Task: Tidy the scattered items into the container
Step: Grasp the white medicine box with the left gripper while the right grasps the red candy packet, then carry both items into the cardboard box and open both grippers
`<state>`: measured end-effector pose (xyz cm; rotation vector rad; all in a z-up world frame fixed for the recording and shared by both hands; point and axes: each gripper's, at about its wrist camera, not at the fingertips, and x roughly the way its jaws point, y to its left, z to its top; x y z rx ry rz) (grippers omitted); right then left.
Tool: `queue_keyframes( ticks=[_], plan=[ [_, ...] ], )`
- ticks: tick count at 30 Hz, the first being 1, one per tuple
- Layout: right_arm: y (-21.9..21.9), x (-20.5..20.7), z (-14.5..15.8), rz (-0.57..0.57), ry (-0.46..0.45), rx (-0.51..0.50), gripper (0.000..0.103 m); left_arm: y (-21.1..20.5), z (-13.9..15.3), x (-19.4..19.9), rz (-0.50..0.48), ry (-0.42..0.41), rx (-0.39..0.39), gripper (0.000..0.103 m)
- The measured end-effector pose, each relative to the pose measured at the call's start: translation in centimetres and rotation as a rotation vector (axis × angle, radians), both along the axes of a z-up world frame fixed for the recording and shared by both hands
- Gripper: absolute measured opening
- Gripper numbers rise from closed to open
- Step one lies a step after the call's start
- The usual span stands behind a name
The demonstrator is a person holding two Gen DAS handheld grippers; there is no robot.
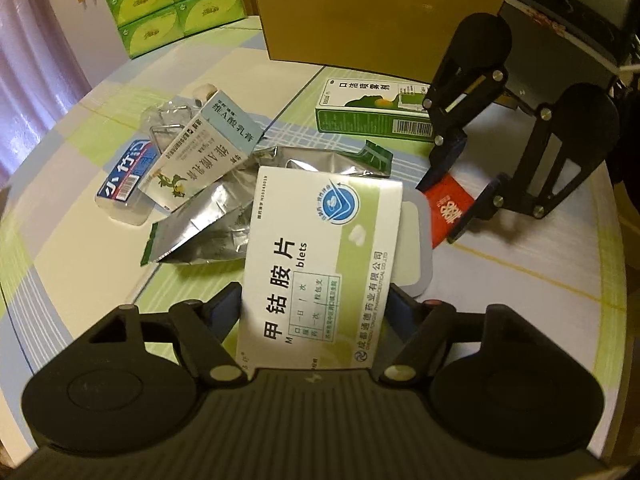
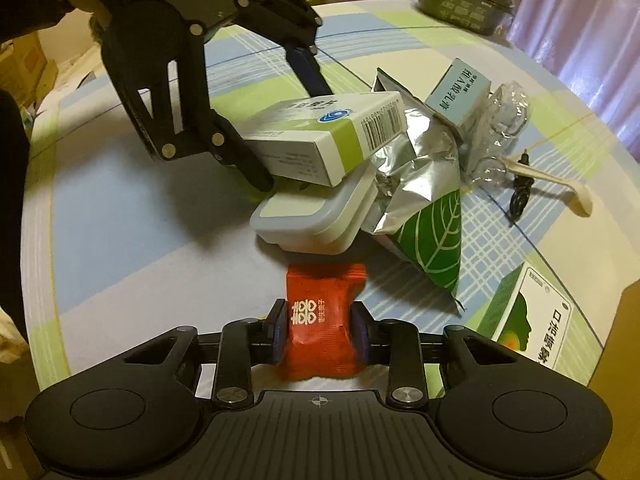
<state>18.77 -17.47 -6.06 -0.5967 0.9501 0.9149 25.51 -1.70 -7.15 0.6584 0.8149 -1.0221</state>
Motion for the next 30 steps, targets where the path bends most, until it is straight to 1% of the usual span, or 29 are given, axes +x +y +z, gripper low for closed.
queue_keyframes(
  ticks=[4,6,13,17,19,21,24,28,30],
  plan=[
    [-0.3,-1.1,0.2,-0.046,-0.002,0.009,0.031,0.0,0.1,-1.2,0.052,0.002,0.008,0.071],
    [-0.8,-1.7,0.3,-0.085,0.003,0.028,0.031,0.3,0.4,-2.1,0.106,0.003,0.002,0.071],
    [-3.2,-4.6,1.5,-0.274,0.024,0.136,0.031,1.5,1.9,-5.9,0.287,0.042,-0.067,0.071],
    [-4.5,-6.4,2.9,-0.371,0.014,0.193,0.031,1.3,2.9,-7.9,0.358,0.056,-0.097,0.071],
    [-5.1,-7.4,3.8,-0.404,-0.008,0.214,0.031,0.9,3.5,-9.0,0.386,0.056,-0.104,0.071],
    [-6.0,-9.4,5.4,-0.431,-0.039,0.230,0.031,0.4,4.1,-9.8,0.419,0.054,-0.115,0.071],
    [-7.6,-11.0,7.8,-0.476,-0.106,0.256,0.031,-0.7,5.5,-10.7,0.450,0.051,-0.137,0.071],
    [-10.4,-12.1,11.4,-0.556,-0.220,0.290,0.031,-3.4,7.5,-11.6,0.447,0.038,-0.172,0.071],
    [-12.4,-12.1,13.1,-0.602,-0.272,0.310,0.031,-5.3,8.6,-11.9,0.424,0.034,-0.203,0.071]
  ],
)
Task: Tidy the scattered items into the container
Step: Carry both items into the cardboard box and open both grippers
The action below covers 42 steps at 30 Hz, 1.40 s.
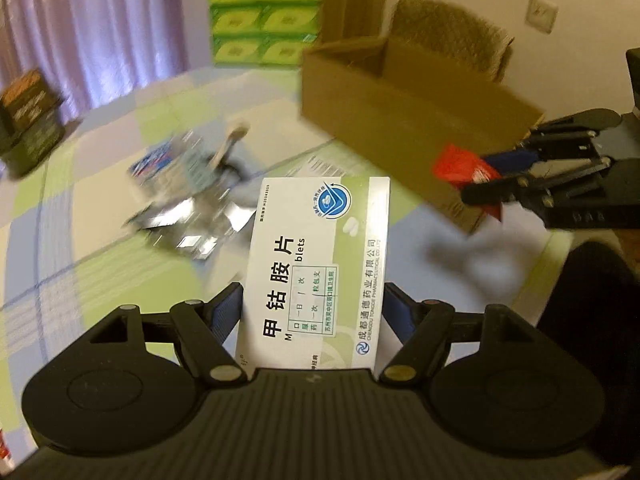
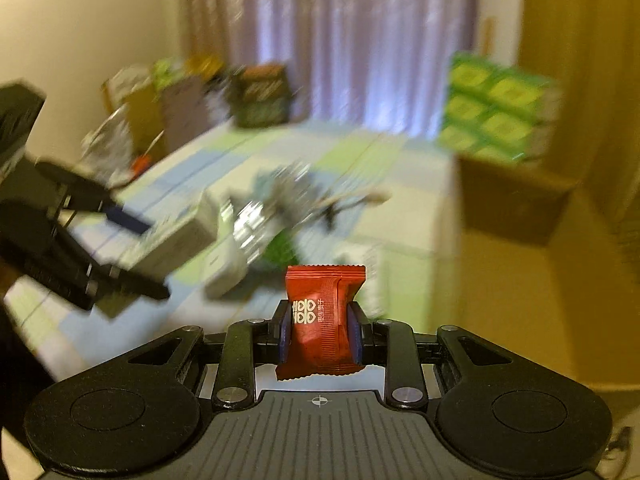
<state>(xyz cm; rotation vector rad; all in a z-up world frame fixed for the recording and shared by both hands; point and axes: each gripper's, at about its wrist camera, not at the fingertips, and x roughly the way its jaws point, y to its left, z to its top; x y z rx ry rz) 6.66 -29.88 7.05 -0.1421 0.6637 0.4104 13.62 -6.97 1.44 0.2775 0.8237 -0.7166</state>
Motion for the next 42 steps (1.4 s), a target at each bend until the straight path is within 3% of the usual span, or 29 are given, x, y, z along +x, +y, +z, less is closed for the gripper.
queue_keyframes(
  ticks=[6,11,15,21,31,42],
  plan=[
    [-6.3,1.5,2.9,-0.161,-0.080,-0.004,0.031,-7.7,3.3,0.3,-0.091,-0.043,-0.039,0.071],
    [-11.3,3.0,3.3,-0.267,-0.080,-0.020,0.031,-14.9,5.0,2.0,-0.139,-0.054,-0.077,0.071],
    [-13.6,3.7,2.7,-0.297,-0.076,-0.020,0.031,-19.6,5.1,3.9,-0.151,-0.028,-0.107,0.071],
    [-15.6,4.2,1.6,-0.320,-0.070,0.004,0.031,-23.3,3.8,5.4,-0.138,0.011,-0.115,0.071],
    [-17.1,5.4,0.3,-0.330,-0.056,0.024,0.031,-24.4,1.9,6.3,-0.090,0.034,-0.148,0.068],
    [-16.5,5.5,-0.3,-0.311,-0.035,0.034,0.031,-19.0,4.2,3.4,-0.009,-0.018,-0.205,0.076]
  ],
)
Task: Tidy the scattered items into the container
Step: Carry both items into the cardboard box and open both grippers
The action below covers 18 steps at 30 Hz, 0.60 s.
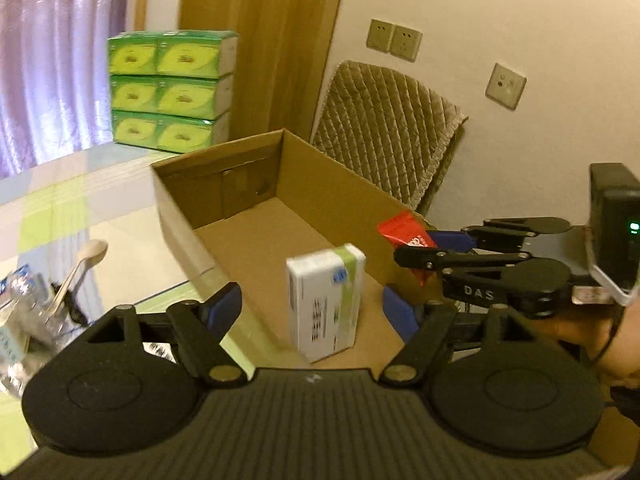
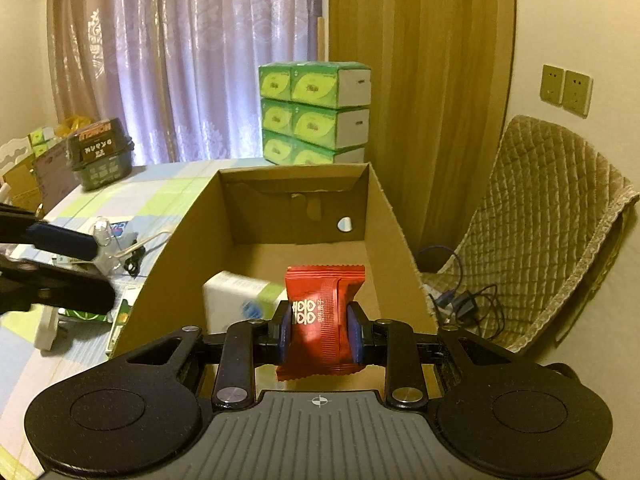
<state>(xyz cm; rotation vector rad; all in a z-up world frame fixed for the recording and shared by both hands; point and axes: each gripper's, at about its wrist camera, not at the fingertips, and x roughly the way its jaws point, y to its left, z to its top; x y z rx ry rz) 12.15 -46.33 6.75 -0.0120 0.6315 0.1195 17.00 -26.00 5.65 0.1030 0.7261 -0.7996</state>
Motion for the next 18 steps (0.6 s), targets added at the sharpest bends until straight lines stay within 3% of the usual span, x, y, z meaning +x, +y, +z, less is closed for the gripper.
queue_keyframes(
  ticks=[13,14,15,16,18],
  plan=[
    [2.1,1.6,-0.4,0.042,-0.017,-0.005,0.032,5.8,-0.9,-2.1,0.116,0.050,-0.041,0.078],
    [2.3,1.7,-0.4,0.046,-0.023,-0.011,0.042,6.1,-1.1,-2.2,0.122,0.052,-0.040,0.078],
    [2.4,1.7,-0.4,0.043,-0.030,-0.018,0.080,6.4,-1.3,-2.3,0.129,0.052,-0.038,0.079],
    [2.5,1.6,-0.4,0.037,-0.049,-0.024,0.094,6.7,-1.4,-2.4,0.138,0.053,-0.034,0.080],
    [2.8,1.3,-0.2,0.050,-0.066,-0.028,0.095,7.5,-1.8,-2.7,0.155,0.053,-0.026,0.081]
  ],
)
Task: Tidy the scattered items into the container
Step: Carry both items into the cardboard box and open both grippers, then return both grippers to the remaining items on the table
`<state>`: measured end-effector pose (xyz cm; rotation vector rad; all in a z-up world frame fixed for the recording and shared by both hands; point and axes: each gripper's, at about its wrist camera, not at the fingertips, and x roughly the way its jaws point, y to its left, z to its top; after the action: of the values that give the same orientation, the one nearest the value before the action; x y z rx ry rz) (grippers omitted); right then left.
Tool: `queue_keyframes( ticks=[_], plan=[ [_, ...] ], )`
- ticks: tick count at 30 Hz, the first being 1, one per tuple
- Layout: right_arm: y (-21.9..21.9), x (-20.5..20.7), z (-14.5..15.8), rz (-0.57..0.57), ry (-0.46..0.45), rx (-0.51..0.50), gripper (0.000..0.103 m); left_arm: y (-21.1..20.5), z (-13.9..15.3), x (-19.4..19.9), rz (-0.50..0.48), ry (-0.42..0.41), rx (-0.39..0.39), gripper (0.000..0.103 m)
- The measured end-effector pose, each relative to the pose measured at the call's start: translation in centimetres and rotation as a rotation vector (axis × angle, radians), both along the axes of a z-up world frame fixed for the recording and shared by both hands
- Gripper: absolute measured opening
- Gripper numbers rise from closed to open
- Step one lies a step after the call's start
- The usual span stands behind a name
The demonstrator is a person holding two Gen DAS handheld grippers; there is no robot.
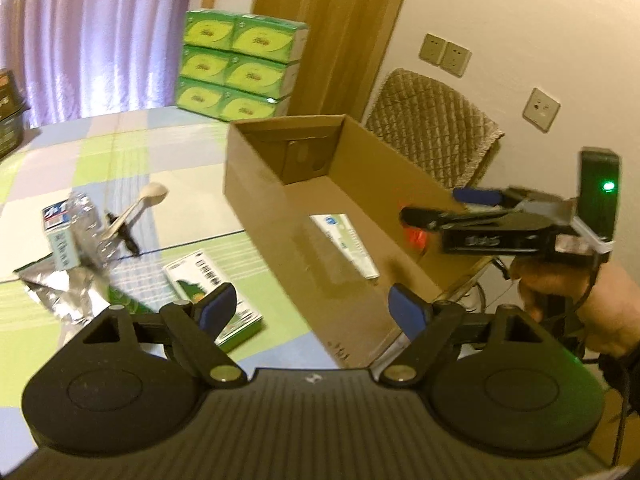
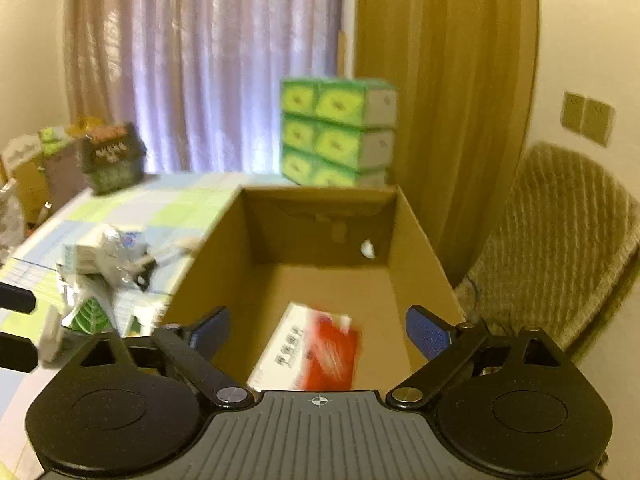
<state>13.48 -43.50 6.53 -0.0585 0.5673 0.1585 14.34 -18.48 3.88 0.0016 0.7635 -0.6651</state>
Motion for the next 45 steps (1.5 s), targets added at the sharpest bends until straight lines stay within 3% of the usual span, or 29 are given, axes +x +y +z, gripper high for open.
queue_keyframes(
  ticks=[16,24,28,45],
  plan=[
    [4.6,-4.9,1.1,0.039,0.006,0.052,0.095,8.5,-3.6,-3.1,0.189,0.055,0.111,0.089],
    [9.7,-7.8,2.5,0.106,-0.019,0.088,0.096,12.5,-3.5,-5.2,0.314,-0.003,0.185,0.102],
    [12.1,-9.1,2.1,0.131,-0.008,0.101,0.096,14.0,-3.6,-5.9,0.353,-0.017,0.231,0.102],
    [18.4,-8.2,-2.0,0.122,0.072,-0.002,0.096,16.9,-4.5,-6.6,0.407,0.005,0.203,0.102]
  ],
)
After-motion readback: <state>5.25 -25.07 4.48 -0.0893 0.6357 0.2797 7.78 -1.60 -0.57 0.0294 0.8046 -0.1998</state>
